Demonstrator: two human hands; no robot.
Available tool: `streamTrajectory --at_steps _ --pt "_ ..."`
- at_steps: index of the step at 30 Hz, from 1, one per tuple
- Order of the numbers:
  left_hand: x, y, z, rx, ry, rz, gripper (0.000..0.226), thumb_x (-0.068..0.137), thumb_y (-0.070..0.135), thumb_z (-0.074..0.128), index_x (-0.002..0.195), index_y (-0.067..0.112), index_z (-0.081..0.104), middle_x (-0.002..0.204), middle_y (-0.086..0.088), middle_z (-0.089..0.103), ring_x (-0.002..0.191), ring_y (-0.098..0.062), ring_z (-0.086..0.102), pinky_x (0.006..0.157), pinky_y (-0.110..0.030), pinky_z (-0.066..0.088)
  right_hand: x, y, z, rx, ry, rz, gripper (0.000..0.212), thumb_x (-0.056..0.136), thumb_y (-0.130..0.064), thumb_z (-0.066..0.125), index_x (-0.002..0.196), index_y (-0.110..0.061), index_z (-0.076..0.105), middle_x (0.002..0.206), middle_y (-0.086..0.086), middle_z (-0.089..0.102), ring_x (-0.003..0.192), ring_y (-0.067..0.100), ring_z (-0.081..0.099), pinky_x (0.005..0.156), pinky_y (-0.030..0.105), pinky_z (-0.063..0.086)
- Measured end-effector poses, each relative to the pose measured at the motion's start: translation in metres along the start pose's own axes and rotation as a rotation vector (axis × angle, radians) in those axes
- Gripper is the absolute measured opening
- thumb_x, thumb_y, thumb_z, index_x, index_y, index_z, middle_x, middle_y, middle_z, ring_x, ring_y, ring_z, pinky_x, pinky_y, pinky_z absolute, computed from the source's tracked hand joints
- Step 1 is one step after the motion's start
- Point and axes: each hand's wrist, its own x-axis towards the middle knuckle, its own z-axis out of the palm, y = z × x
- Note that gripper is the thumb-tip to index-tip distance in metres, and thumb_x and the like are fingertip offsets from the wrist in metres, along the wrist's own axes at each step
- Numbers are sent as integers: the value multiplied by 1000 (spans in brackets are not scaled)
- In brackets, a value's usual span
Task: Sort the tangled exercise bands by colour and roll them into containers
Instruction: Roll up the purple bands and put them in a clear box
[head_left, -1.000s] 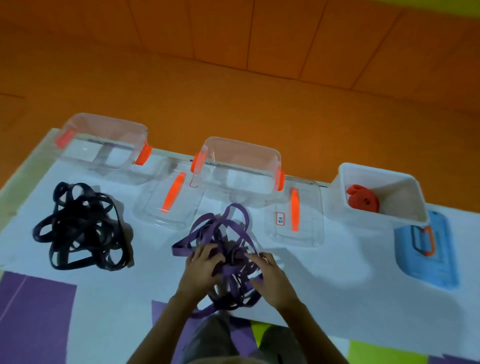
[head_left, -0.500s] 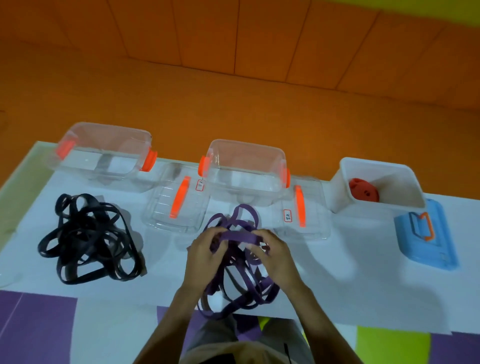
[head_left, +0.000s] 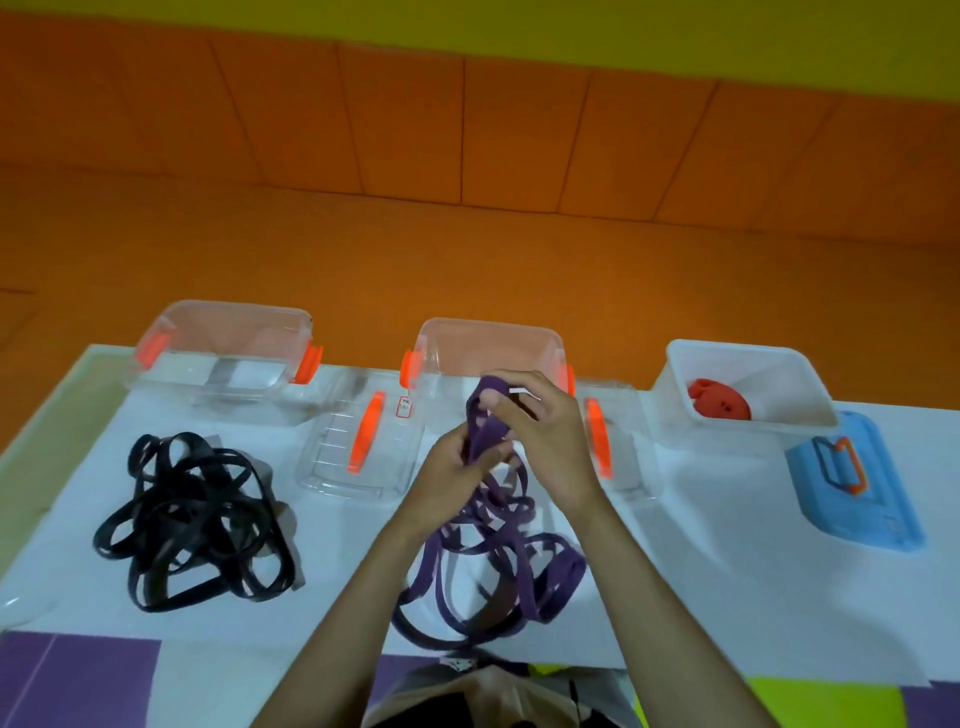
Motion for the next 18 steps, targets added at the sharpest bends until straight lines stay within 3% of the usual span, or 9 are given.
streamTrajectory --at_steps 3,6,8,10,14,18 --pt "4 13 -12 -116 171 -9 12 107 16 57 113 11 65 78 -7 73 75 -22 72 67 -30 58 1 15 -6 -102 -28 -33 50 94 -32 77 141 -29 60 137 -12 62 131 -1 55 106 28 47" --pt "5 34 -22 -329 255 -31 14 107 10 53 100 2 62 74 -8 67 67 -17 68 62 -28 55 -3 34 -11 -75 -290 143 77 88 -44 81 154 -43 42 148 -24 55 139 -4 48 111 30 45" --pt "9 47 -24 -491 221 -47 17 108 13 52 94 7 61 71 -6 63 66 -19 65 71 -35 56 -5 44 -5 -154 -478 265 68 87 -41 84 147 -40 53 141 -18 64 128 1 61 106 32 49" --pt "14 58 -25 -557 176 -25 15 108 13 52 95 8 58 68 -4 59 65 -19 62 83 -38 58 -4 50 4 -268 -537 274 46 88 -38 84 131 -32 67 120 -14 75 110 6 71 99 35 55" --pt "21 71 -34 -524 230 35 15 107 13 53 98 5 62 74 -4 65 72 -19 67 90 -44 56 2 42 11 -234 -423 191 15 99 -31 72 113 -28 77 115 -15 77 108 12 72 93 27 57" --pt "27 62 -51 -489 291 29 27 102 39 55 105 15 67 103 -5 77 100 -22 70 88 -46 49 11 20 12 -292 -420 81 13 100 -32 70 92 -37 79 115 -17 69 108 2 65 101 29 50"
